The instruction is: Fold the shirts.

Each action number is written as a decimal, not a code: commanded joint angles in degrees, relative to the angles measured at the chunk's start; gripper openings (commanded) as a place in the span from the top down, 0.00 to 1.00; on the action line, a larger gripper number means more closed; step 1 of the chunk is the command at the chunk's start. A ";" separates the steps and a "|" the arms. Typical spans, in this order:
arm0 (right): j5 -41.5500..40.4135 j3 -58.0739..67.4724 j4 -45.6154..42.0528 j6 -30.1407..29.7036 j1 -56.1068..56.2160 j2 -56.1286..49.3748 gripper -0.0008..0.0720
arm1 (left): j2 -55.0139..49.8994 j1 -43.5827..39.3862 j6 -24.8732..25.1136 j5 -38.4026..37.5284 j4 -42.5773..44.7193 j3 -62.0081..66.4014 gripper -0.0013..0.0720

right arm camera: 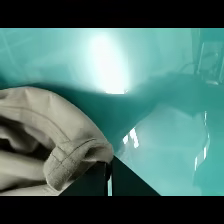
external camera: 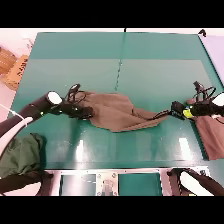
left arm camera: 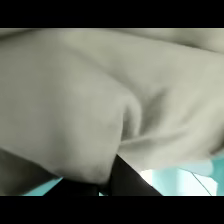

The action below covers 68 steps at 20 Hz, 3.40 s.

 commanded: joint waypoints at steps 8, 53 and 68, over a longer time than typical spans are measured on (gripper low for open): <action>6.23 42.73 5.49 0.52 -0.35 9.68 0.97 | 7.04 1.68 -2.08 -35.89 2.40 54.55 0.95; 8.76 -4.13 3.48 -1.88 -13.97 -14.21 0.49 | -24.59 28.04 3.98 -42.47 5.73 55.71 0.08; -3.15 -0.04 16.87 -11.23 -11.50 -14.56 0.97 | -24.57 27.89 4.81 -43.76 5.86 54.49 0.08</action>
